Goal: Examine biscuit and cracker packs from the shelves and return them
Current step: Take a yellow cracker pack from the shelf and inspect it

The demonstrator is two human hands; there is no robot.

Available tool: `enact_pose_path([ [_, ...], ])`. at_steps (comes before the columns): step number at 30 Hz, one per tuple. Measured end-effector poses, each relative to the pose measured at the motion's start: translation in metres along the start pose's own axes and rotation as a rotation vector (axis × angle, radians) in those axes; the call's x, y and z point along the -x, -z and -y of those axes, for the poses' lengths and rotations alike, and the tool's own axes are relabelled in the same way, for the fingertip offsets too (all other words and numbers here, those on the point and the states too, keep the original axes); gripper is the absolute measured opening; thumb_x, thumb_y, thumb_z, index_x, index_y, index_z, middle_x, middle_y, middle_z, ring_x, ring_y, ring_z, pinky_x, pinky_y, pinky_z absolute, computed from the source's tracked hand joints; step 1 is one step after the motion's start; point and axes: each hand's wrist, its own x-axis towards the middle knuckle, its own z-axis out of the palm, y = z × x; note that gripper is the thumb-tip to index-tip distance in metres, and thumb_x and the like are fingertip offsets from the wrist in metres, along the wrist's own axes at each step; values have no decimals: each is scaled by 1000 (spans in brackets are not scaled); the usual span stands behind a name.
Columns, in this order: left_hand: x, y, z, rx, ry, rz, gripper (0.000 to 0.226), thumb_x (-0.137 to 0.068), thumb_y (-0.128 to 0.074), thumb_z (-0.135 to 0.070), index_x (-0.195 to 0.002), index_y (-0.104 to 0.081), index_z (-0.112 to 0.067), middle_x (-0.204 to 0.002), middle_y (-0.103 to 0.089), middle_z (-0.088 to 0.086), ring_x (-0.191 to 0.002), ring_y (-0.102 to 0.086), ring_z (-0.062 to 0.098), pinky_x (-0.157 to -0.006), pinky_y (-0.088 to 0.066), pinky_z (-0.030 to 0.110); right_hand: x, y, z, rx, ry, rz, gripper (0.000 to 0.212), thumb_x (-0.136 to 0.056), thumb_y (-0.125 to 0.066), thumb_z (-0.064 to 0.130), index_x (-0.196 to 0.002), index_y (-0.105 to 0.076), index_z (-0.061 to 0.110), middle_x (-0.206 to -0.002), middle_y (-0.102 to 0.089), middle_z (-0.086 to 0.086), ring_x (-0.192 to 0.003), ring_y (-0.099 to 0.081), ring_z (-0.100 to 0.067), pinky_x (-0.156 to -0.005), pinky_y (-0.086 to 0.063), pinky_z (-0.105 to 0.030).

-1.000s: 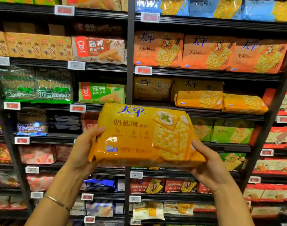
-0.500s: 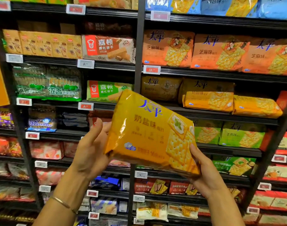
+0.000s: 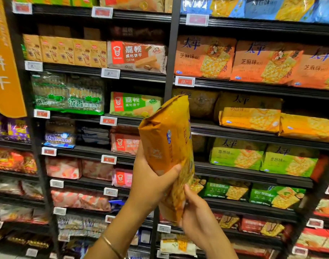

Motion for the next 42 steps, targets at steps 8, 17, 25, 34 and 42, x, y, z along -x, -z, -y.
enact_pose_path([
  [8,25,-9,15,-49,-124,119,87,-77,-87,-5,-149,-49,-36,-139,-65,-6,-125,-66,16,-95,-56,28,-6,-20,15,-69,98,-7,50,-97,-54,51,-113,-80,11,-131,-69,-21,-124,-66,-39,-108,-50,-58],
  [17,25,-4,18,-54,-100,92,91,-81,-90,-35,-157,-40,-36,-153,-54,-2,-140,-55,23,-106,-52,49,-19,-26,8,-113,101,3,51,-90,-65,51,-122,-76,13,-131,-70,-18,-121,-68,-35,-95,-60,-50],
  [25,1,22,7,221,111,-71,53,-68,-90,-34,-116,-70,-29,-115,-78,1,-107,-75,19,-82,-60,26,-15,-32,5,-169,208,-154,67,-73,-77,58,-132,-68,27,-125,-75,-7,-119,-68,-33,-92,-58,-57],
  [34,-9,50,10,502,381,-50,50,-72,-82,-10,-120,-67,-7,-123,-75,15,-108,-75,33,-82,-63,46,-19,-19,33,-195,445,-139,56,-89,-70,27,-143,-55,25,-134,-70,-11,-121,-69,-34,-96,-53,-67],
  [42,-9,95,18,155,232,1,62,-54,-94,-27,-112,-74,-33,-98,-81,3,-84,-77,18,-68,-62,30,3,0,61,70,776,-170,56,-72,-84,12,-122,-59,20,-113,-77,-1,-96,-76,-14,-65,-61,-24],
])
